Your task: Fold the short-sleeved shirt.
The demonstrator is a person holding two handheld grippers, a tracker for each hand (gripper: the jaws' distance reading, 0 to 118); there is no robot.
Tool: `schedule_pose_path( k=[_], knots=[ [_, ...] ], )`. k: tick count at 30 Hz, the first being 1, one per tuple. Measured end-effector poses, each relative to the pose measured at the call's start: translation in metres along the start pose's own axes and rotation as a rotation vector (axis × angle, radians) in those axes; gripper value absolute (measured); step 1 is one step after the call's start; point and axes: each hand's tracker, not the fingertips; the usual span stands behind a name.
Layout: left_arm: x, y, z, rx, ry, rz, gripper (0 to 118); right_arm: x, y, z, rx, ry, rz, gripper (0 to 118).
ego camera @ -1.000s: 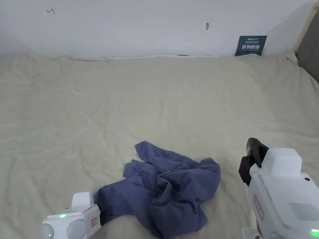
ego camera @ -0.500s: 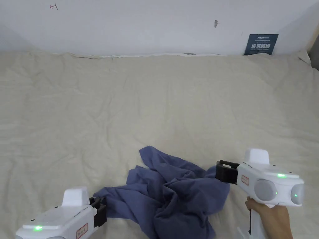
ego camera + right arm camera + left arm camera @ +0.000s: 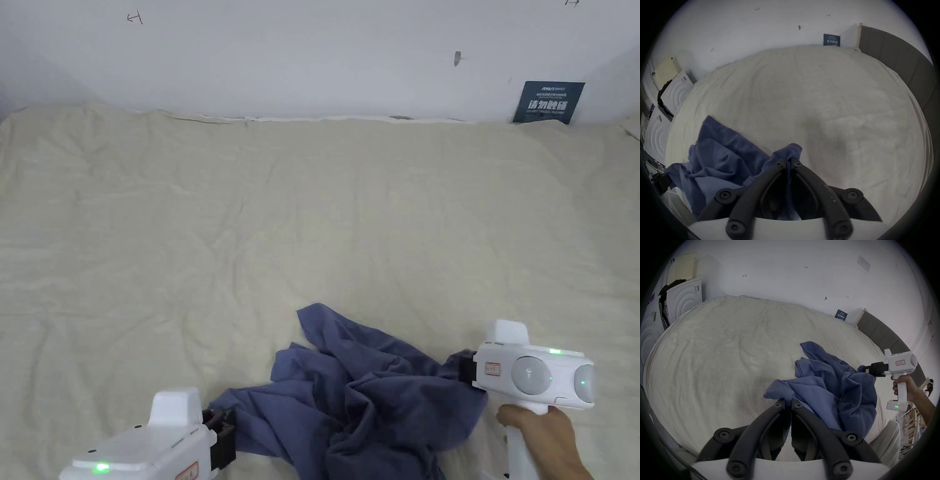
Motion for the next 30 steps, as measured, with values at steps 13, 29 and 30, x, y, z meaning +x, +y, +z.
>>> schedule_pose_path(
  k=[13,29,30],
  knots=[
    [0.001,0.149,0.043,0.251,-0.049,0.068,7,0.039,0.116,0.184,0.456,-0.063,0.126,5],
    [0.012,0.420,0.112,0.614,0.265,-0.065,7,0.022,0.270,0.267,0.779,-0.202,0.237,5],
    [0.010,0.425,0.110,0.620,0.279,-0.067,7,0.019,0.273,0.265,0.786,-0.204,0.234,5]
  ],
)
